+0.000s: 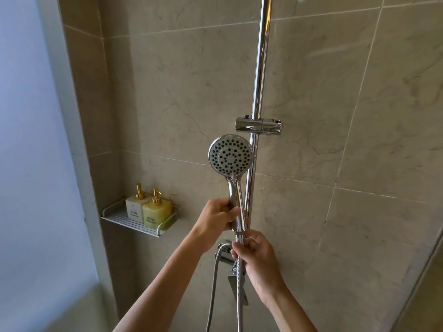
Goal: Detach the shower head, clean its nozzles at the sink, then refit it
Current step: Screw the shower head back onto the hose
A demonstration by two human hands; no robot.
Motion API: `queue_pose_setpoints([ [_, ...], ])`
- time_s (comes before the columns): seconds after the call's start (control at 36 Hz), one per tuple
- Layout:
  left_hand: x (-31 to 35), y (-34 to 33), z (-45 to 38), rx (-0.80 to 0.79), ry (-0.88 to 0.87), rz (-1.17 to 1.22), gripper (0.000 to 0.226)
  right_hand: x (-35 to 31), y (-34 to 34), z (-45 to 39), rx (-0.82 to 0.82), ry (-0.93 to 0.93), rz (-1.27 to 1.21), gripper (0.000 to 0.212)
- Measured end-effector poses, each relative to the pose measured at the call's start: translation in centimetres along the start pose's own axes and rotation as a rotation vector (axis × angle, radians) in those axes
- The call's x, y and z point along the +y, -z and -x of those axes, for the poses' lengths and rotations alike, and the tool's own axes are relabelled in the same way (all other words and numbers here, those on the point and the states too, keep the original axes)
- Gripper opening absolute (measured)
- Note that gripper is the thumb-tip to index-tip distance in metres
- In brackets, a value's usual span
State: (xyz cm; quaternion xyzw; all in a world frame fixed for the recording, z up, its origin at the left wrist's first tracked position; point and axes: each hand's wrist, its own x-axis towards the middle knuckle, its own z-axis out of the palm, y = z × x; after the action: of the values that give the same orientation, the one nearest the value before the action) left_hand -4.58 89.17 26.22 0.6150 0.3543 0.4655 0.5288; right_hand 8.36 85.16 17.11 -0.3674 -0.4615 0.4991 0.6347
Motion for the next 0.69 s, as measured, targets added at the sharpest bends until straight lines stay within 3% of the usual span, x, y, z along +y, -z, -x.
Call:
queue_pose_setpoints([
  [0.11,0.0,-0.2,0.1,0.008,-0.002,-0.003,0.014,0.4,0.0,0.1,0.011,-0.004,-0.047,0.005],
  [0.31,0.1,-0.2,0.1,0.006,-0.026,-0.006,0.012,-0.8,-0.4,0.7,-0.041,-0.080,0.012,0.027],
  [0.42,0.1,-0.1,0.1,-0.011,-0.040,-0.021,0.013,-1.3,-0.1,0.9,-0.043,-0.103,-0.015,0.023],
  [0.53,0.0,-0.2,0.2,-0.017,-0.038,-0.012,0.013,-1.6,-0.1,1.1,-0.051,-0.002,0.123,0.021],
  [0.64,-0.2,-0.4,0.1,-0.028,-0.048,0.006,0.012,-1.2,0.0,0.9,0.068,-0.027,0.023,0.020],
  [0.69,-0.2,-0.4,0.0,-0.024,-0.057,-0.012,0.011,-1.2,0.0,0.8,0.078,-0.030,-0.016,0.010],
])
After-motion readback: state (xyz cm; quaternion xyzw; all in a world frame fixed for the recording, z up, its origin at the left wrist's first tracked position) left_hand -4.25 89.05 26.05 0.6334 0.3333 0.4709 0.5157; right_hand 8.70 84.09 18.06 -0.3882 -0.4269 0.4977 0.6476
